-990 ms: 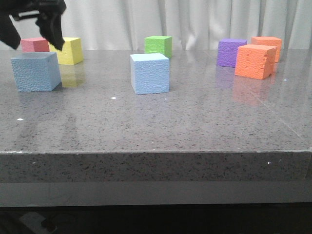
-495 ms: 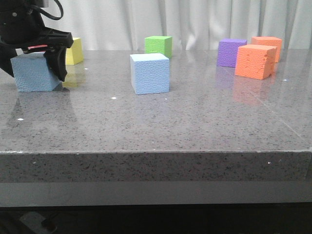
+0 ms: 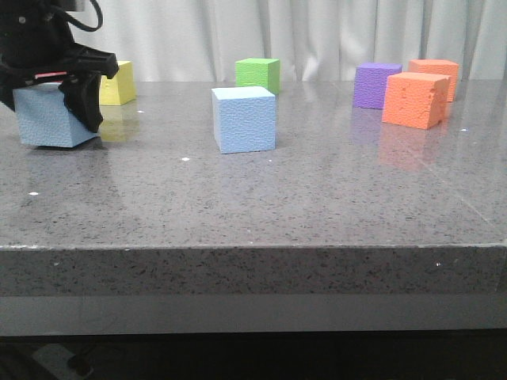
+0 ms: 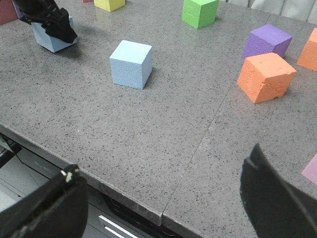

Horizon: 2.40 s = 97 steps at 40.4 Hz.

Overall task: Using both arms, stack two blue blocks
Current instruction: 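Lift the cube with the left gripper and carry it over the centered cube, then lower it onto the centered cube and open the left gripper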

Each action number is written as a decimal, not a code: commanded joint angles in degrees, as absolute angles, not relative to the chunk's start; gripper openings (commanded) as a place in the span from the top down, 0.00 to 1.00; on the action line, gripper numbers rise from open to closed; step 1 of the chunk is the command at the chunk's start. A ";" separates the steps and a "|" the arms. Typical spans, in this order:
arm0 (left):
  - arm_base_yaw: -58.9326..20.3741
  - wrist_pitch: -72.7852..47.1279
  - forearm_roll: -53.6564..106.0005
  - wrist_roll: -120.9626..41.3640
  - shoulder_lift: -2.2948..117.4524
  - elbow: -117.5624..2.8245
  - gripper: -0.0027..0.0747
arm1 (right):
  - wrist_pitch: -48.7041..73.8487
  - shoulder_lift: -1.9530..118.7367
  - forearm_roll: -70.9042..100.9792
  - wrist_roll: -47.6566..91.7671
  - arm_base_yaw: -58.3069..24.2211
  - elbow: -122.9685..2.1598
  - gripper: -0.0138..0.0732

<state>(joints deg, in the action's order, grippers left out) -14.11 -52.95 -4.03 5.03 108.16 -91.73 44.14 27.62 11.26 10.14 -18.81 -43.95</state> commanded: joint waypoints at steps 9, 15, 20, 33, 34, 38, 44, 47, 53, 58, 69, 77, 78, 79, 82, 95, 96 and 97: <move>-20.98 -62.19 -4.16 -11.50 104.94 -106.27 0.52 | 39.98 27.89 11.84 10.59 -18.41 -45.37 0.12; -24.88 -62.20 -2.25 -18.04 104.94 -111.82 0.52 | 39.98 27.89 11.84 10.59 -18.41 -45.37 0.12; -27.47 -62.30 5.36 -28.87 105.18 -114.74 0.52 | 39.98 27.89 11.84 10.59 -18.41 -45.37 0.12; -30.34 -55.28 18.28 -50.91 106.45 -115.26 0.52 | 39.98 27.89 11.84 10.59 -18.41 -45.37 0.12; -30.34 -54.82 18.13 -51.22 106.69 -115.26 0.52 | 39.98 27.89 11.84 10.59 -18.41 -45.37 0.12; -30.34 -54.04 17.76 -52.50 108.19 -115.26 0.52 | 39.98 27.89 11.84 10.59 -18.41 -45.37 0.12; -30.34 -56.36 17.20 -52.95 110.17 -115.26 0.52 | 39.98 27.89 11.84 10.59 -18.41 -45.37 0.12; -30.34 -57.18 17.07 -52.95 110.90 -115.26 0.52 | 39.98 27.89 11.84 10.59 -18.41 -45.37 0.12; -30.34 -57.34 17.07 -52.95 112.23 -115.26 0.52 | 39.98 27.89 11.84 10.59 -18.41 -45.37 0.12; -30.34 -57.55 17.07 -52.95 112.88 -115.26 0.52 | 39.98 27.89 11.84 10.59 -18.41 -45.37 0.12; -30.34 -57.55 17.07 -52.95 112.98 -115.26 0.41 | 39.98 27.89 11.84 10.59 -18.41 -45.37 0.12; -30.34 -57.31 16.71 -52.95 112.98 -115.26 0.30 | 39.98 27.89 11.84 10.59 -18.41 -45.37 0.12; -30.34 -57.31 16.71 -52.95 112.87 -115.26 0.30 | 39.98 27.89 11.84 10.59 -18.41 -45.37 0.12; -30.34 -57.31 16.71 -52.84 112.87 -115.26 0.30 | 39.98 27.89 11.84 10.59 -18.41 -45.37 0.12; -30.34 -57.31 16.71 -52.84 112.75 -115.26 0.30 | 39.98 27.89 11.84 10.59 -18.41 -45.37 0.12; -30.34 -56.14 16.71 -52.65 110.28 -115.26 0.22 | 39.98 27.89 11.84 10.59 -18.41 -45.37 0.12; -30.34 -56.10 16.71 -52.49 109.91 -115.26 0.21 | 39.98 27.89 11.84 10.59 -18.41 -45.37 0.12; -30.34 -56.01 16.71 -52.22 109.49 -115.26 0.21 | 39.98 27.89 11.84 10.59 -18.41 -45.37 0.12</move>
<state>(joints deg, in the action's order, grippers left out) -29.86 -59.17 15.52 -53.06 114.89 -113.40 44.14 27.62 11.26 10.26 -18.81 -43.95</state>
